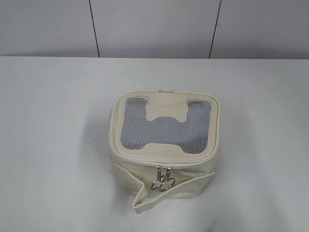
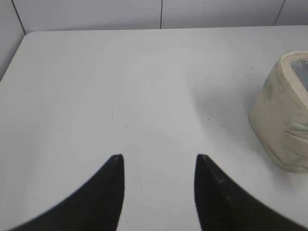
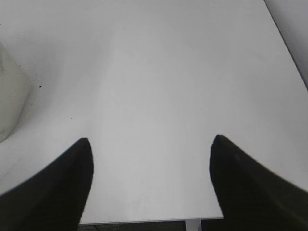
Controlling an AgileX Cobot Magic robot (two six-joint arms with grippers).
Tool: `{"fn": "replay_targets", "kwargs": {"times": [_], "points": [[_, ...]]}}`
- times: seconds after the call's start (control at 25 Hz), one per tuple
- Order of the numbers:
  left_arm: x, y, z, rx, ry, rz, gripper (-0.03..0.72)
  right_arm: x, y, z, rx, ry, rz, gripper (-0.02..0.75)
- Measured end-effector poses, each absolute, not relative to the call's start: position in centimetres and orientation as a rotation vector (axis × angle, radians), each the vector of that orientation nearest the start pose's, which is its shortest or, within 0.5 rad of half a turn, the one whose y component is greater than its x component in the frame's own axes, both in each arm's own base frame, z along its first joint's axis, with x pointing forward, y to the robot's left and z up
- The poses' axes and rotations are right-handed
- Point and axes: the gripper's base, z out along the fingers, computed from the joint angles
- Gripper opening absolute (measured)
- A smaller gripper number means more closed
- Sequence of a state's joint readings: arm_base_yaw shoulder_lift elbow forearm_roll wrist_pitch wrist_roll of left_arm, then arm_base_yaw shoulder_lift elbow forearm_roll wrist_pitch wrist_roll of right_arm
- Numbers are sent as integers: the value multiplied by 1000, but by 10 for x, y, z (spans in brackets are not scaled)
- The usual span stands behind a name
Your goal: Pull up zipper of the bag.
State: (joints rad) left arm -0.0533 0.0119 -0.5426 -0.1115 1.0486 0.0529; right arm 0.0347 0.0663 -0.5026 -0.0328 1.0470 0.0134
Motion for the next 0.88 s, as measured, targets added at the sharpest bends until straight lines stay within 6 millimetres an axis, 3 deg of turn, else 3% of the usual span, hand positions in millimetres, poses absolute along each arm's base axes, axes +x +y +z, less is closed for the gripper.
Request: {"fn": "replay_targets", "kwargs": {"times": [0.88], "points": [[-11, -8, 290, 114, 1978, -130, 370, 2, -2, 279, -22, 2069, -5, 587]]}}
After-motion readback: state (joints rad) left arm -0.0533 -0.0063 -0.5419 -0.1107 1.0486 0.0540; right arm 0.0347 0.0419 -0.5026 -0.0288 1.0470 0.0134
